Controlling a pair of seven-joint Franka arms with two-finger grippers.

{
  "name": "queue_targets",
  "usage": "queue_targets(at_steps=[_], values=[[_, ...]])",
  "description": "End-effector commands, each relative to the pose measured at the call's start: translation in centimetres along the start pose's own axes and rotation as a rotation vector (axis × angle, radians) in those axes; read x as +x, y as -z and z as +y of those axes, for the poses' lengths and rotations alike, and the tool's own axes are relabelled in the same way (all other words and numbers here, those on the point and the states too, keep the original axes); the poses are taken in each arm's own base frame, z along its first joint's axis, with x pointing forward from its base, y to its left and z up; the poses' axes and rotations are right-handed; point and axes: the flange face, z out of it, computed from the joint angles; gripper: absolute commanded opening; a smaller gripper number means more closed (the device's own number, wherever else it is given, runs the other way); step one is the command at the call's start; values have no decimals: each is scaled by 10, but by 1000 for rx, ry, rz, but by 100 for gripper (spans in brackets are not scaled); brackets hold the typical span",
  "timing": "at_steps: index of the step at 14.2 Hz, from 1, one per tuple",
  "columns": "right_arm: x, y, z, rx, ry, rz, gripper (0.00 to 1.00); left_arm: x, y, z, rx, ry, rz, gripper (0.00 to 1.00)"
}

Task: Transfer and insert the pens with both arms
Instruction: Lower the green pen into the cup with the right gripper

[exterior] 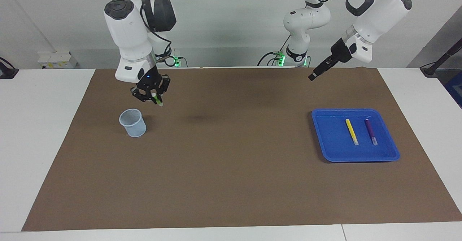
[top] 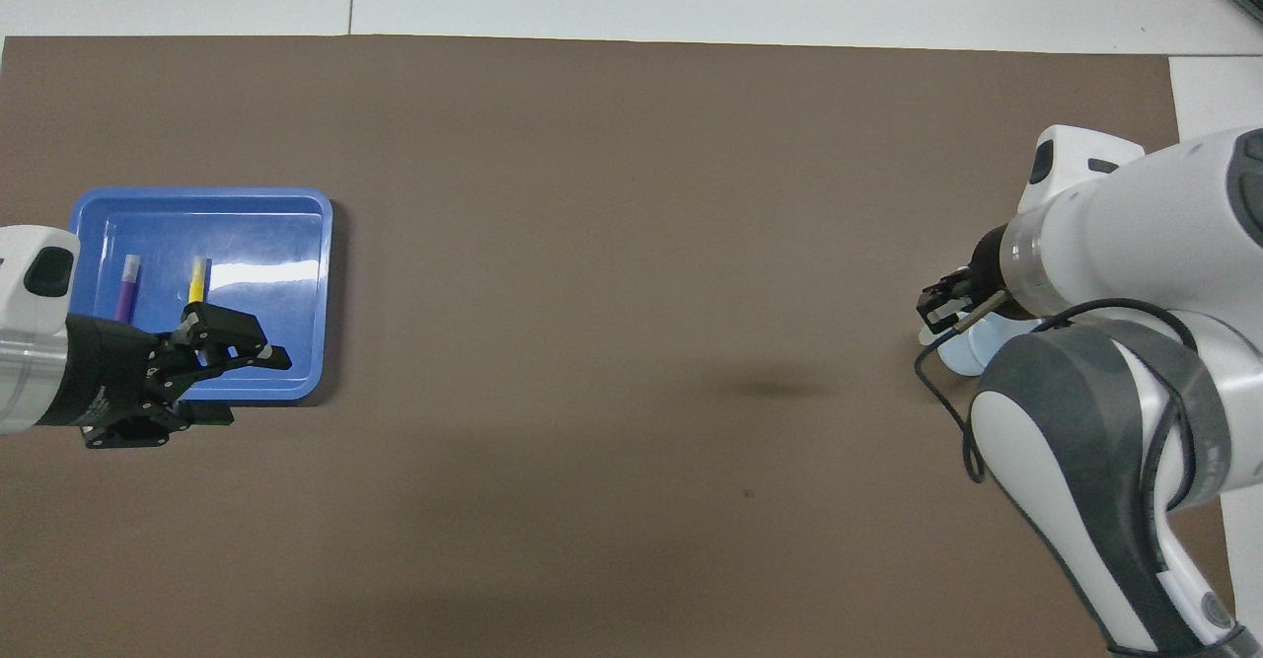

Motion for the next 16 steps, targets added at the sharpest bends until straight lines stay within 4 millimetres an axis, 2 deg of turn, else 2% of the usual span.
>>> queue_targets(at_steps=[1, 3, 5, 9, 11, 12, 13, 14, 15, 16], values=[[-31, -23, 27, -100, 160, -46, 0, 2, 4, -20, 132, -204, 52, 75], [-49, -46, 51, -120, 181, -27, 0, 21, 11, -49, 178, -317, 66, 75], [-57, -66, 54, -119, 178, -21, 0, 40, 20, -75, 201, -406, 86, 75], [-60, -86, 53, -100, 136, -35, 0, 71, 8, -90, 256, -440, 128, 75], [-65, -99, 54, -97, 107, -30, 0, 97, -8, -100, 249, -433, 139, 75], [-65, -99, 55, -98, 108, -27, 0, 108, -14, -105, 244, -427, 148, 75], [-65, -99, 56, -99, 111, -26, 18, 119, -24, -108, 251, -432, 150, 75], [-65, -99, 55, -99, 109, -26, 89, 129, -34, -111, 264, -438, 156, 74], [-65, -97, 58, -101, 113, -24, 100, 140, -44, -113, 266, -441, 167, 74], [-67, -96, 61, -101, 100, -23, 100, 151, -55, -116, 262, -441, 177, 74]])
